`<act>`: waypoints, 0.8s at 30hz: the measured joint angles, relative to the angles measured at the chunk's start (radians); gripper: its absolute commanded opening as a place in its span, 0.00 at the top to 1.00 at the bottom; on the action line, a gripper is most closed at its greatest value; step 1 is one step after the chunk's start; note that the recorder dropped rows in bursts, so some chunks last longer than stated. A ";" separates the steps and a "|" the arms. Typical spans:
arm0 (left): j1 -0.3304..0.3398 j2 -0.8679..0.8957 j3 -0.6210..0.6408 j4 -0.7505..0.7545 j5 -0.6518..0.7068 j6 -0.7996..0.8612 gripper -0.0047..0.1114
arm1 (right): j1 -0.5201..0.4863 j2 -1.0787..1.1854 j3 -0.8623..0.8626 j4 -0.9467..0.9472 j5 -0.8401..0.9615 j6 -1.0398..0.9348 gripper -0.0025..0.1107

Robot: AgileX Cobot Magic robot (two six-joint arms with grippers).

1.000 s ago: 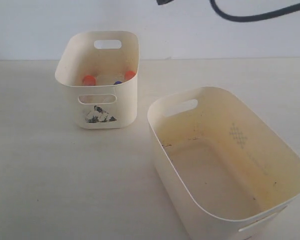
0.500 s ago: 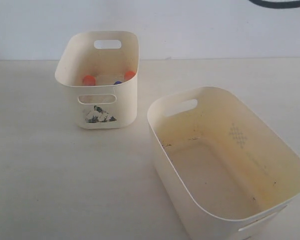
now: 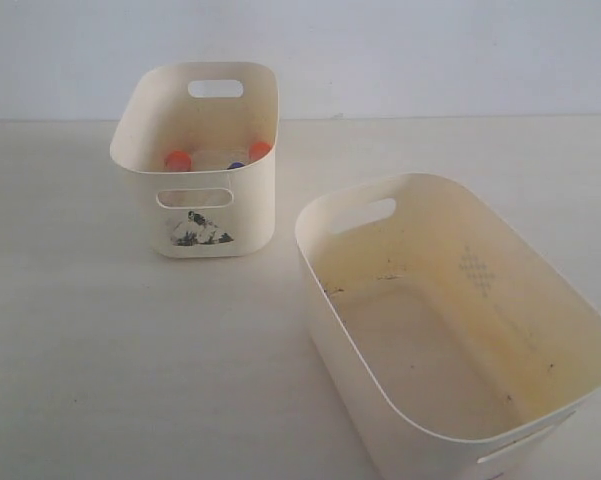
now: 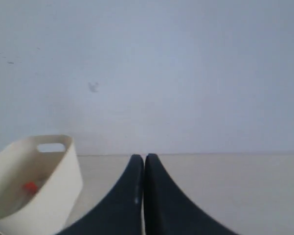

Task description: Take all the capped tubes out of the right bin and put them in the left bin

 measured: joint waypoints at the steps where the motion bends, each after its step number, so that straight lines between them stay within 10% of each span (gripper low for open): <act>1: 0.000 0.000 0.000 0.000 0.000 0.000 0.92 | -0.061 -0.094 0.185 0.012 -0.049 0.004 0.98; 9: 0.000 0.000 0.000 0.000 0.000 0.000 0.92 | -0.150 -0.407 0.643 0.016 -0.136 -0.130 0.98; 24: 0.000 0.000 0.000 0.000 0.000 0.000 0.92 | -0.150 -0.716 0.665 0.082 0.188 -0.338 0.98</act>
